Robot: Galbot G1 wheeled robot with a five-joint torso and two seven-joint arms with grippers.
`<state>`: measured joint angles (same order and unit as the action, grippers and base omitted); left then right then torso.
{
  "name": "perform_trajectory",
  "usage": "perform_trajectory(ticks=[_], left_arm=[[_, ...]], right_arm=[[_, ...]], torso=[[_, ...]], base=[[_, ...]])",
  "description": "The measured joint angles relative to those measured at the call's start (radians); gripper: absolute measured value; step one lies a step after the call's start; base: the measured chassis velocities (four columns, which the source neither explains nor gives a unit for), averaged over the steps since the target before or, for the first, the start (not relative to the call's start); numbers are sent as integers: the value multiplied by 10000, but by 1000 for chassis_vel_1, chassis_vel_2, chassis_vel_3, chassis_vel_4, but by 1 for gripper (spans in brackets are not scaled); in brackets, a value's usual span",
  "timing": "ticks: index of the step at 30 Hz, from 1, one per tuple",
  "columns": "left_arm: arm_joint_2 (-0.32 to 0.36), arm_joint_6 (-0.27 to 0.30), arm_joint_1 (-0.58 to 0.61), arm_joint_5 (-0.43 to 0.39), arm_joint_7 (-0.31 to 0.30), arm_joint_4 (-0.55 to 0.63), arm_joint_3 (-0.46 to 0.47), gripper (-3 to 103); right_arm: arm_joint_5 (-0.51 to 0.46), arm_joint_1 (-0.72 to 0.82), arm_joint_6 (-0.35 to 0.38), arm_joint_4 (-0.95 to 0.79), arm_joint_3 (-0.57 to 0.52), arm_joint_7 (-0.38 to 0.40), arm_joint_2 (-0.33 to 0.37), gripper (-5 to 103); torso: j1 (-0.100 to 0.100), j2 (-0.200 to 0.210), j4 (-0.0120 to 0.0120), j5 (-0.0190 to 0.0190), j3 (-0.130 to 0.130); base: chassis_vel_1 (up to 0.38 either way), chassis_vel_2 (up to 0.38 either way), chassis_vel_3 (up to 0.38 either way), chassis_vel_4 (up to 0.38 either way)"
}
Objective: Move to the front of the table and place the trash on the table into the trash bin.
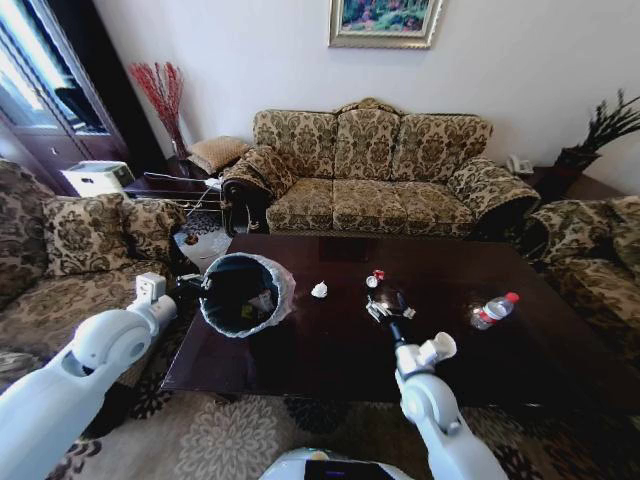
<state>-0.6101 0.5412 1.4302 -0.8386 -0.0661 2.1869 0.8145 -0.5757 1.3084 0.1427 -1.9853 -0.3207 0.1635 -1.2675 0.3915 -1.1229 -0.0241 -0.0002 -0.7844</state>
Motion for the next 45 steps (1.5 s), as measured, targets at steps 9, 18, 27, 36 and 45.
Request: perform_trajectory(ticks=[9,18,27,36,45], left_arm=[[265,-48,-214,252,-162,-124,-61,0],[1370,-126,-604,410,-433,-927,-132,0],[2402,9,-850,-540,-590,-997,52,0],[2748,382,-770,-2024,-947,-479,107,0],[3228,633,-899,-3636,-1393,-235,130,0]], right_arm=[[434,-2240,238,2991,614,-1441,337,100],[1580,-4204,-909,6662,1449,-2541,-827,100],[2578,-5464,-1972,9136,1418,-2839,-2154,100],[3142,-6391,-2736,11477,1170,-2810,-3248,100],[3163,-7019,-3265,13067,1035,-2722,-3449,100]], torso=[[11,15,3,1,-3],[7,21,1,-2,0],[10,22,6,1,1],[6,23,0,-1,4],[6,25,6,2,5]], base=[[36,-15,-27,22],[0,0,0,0],[0,0,0,0],[0,0,0,0],[0,0,0,0]])
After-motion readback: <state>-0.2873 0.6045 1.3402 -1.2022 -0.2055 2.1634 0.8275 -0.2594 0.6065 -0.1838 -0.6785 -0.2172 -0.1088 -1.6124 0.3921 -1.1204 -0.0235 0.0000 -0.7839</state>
